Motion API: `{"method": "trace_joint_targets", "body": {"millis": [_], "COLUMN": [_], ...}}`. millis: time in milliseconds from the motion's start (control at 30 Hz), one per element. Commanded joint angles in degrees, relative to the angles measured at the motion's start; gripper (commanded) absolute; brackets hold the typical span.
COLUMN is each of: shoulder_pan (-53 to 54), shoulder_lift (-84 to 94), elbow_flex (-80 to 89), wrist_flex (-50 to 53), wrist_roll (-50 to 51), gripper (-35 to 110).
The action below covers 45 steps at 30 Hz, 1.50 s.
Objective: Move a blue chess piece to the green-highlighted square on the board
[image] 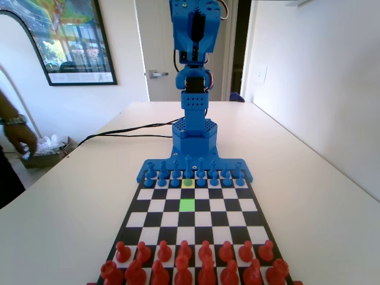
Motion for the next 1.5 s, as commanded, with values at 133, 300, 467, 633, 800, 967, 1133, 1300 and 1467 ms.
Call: {"method": "trace_joint_targets", "body": {"millis": [133,300,467,633,800,967,1133,1300,1467], "shoulder_pan": [0.09,0.09,0.09,0.18,0.18,0.70,0.79,0.70,0.79], "shoulder_lift": [0.79,0.79,0.79,0.79,0.79,0.79,0.79,0.79,0.79], "elbow_flex": [-0.35,-0.35,-0.35,-0.35,-0.35,-0.35,-0.35,-0.44,-0.53], "wrist_flex": [-0.88,-0.79,-0.79,-0.79,-0.79,-0.79,-0.79,-0.70,-0.70], "wrist_roll": [-0.35,-0.35,-0.35,-0.35,-0.35,-0.26,-0.26,0.00,0.18], "gripper": [7,8,9,7,2,1,1,1,1]}}
